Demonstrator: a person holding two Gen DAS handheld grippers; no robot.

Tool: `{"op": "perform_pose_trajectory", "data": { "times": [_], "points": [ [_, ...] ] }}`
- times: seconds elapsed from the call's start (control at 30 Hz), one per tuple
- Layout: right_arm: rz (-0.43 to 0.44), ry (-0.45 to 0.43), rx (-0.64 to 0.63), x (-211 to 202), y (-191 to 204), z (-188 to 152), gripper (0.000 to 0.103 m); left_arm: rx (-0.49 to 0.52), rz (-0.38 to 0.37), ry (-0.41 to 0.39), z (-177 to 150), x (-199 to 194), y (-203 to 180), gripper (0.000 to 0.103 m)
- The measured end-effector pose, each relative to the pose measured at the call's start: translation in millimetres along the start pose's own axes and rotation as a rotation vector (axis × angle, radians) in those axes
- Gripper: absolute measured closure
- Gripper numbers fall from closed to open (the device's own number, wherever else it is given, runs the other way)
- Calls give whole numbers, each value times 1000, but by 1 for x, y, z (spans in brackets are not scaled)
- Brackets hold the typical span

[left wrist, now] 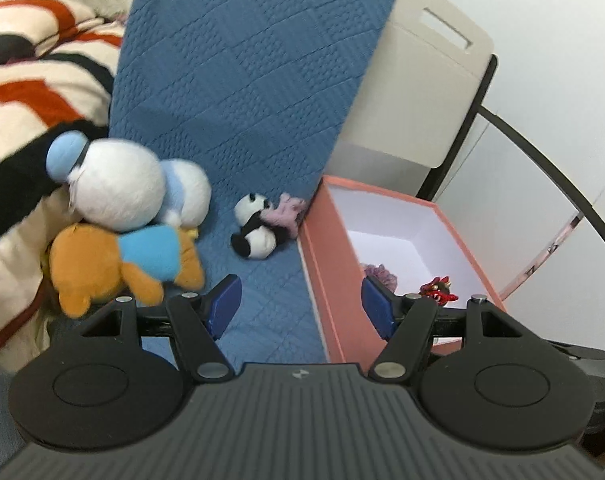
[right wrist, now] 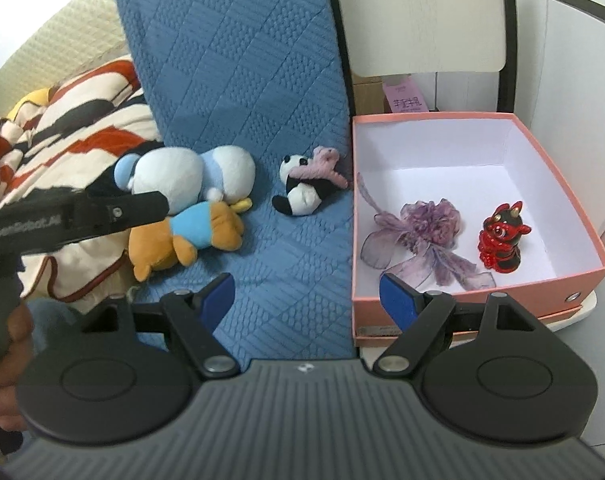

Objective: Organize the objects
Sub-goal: 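Withdraw both tools from the box back toward the cushion, then grasp the orange bear with left tool while right tool grasps the pink bunny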

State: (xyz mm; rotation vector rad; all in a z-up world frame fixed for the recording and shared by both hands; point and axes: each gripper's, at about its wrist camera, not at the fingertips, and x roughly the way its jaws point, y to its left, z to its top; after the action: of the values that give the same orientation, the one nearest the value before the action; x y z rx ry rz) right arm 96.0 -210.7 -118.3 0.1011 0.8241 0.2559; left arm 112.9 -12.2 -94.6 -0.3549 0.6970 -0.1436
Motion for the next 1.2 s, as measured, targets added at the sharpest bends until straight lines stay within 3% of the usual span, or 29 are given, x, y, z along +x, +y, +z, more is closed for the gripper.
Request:
{"op": "perform_pose_trajectory", "data": {
  "times": [0.37,0.67,0.73,0.8,0.93,1.2],
  "points": [
    [-7,0,-14,4,11,-11,22,-88,8,-13,-18,-3,25,31],
    [1,-6,-23,4,13,-9,22,-129,28,-33,-20,-7,27,20],
    [14,-16,-21,6,12,-7,18,-138,32,-40,-20,-6,28,14],
    [14,-31,-7,8,10,-6,0,-151,37,-46,-20,-4,29,8],
    [8,-16,6,20,5,-3,0,-207,58,-51,-23,3,38,5],
    [24,-58,-120,51,7,5,0,-373,88,-35,-26,39,78,5]
  ]
}}
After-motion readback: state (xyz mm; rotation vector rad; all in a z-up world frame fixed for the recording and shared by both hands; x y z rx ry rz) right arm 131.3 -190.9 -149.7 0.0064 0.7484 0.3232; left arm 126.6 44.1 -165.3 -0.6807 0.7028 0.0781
